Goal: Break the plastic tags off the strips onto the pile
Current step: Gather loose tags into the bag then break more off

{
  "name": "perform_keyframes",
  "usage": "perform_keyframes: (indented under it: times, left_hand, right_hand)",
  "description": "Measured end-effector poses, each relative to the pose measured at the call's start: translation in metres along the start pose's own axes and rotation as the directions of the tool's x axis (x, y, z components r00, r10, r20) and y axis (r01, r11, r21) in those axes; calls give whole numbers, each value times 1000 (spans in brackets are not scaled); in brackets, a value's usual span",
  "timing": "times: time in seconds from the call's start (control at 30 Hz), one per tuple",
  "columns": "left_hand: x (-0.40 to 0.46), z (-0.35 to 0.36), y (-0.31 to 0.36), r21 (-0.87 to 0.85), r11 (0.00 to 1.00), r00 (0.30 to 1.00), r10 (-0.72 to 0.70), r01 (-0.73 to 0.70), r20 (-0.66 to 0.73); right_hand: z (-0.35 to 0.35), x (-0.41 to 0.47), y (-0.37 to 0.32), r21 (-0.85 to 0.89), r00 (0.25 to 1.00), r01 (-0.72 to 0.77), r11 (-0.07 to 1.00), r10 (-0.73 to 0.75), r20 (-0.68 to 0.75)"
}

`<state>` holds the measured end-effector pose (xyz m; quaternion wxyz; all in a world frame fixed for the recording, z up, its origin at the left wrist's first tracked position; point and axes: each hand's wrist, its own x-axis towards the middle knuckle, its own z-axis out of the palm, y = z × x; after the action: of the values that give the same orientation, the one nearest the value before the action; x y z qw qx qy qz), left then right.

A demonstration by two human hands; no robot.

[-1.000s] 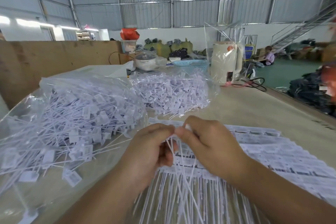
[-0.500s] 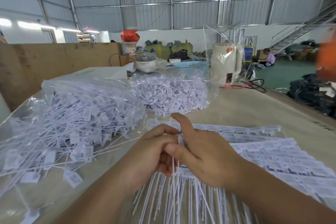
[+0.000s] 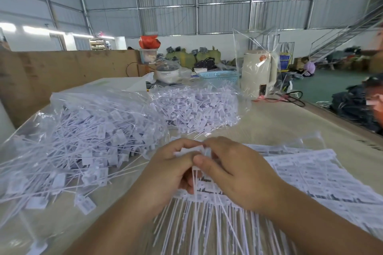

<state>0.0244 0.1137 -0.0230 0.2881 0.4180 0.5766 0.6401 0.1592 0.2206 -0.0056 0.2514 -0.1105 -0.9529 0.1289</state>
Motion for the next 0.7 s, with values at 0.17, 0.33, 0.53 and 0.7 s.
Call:
perform_keyframes:
  times: [0.17, 0.33, 0.53, 0.7]
  left_hand:
    - [5, -10, -3, -26, 1000, 996, 5, -7, -86]
    - [3, -13, 2, -99, 995, 999, -34, 30, -37]
    - [-1, -11, 4, 56, 998, 998, -2, -1, 55]
    - [1, 0, 5, -83, 995, 993, 54, -63, -103]
  right_hand:
    - [-14, 1, 6, -162, 988, 129, 978, -114, 99]
    - [-21, 2, 12, -40, 982, 47, 998, -39, 186]
    - [-20, 2, 8, -31, 978, 59, 998, -52, 204]
    - [-10, 2, 5, -167, 998, 63, 984, -62, 12]
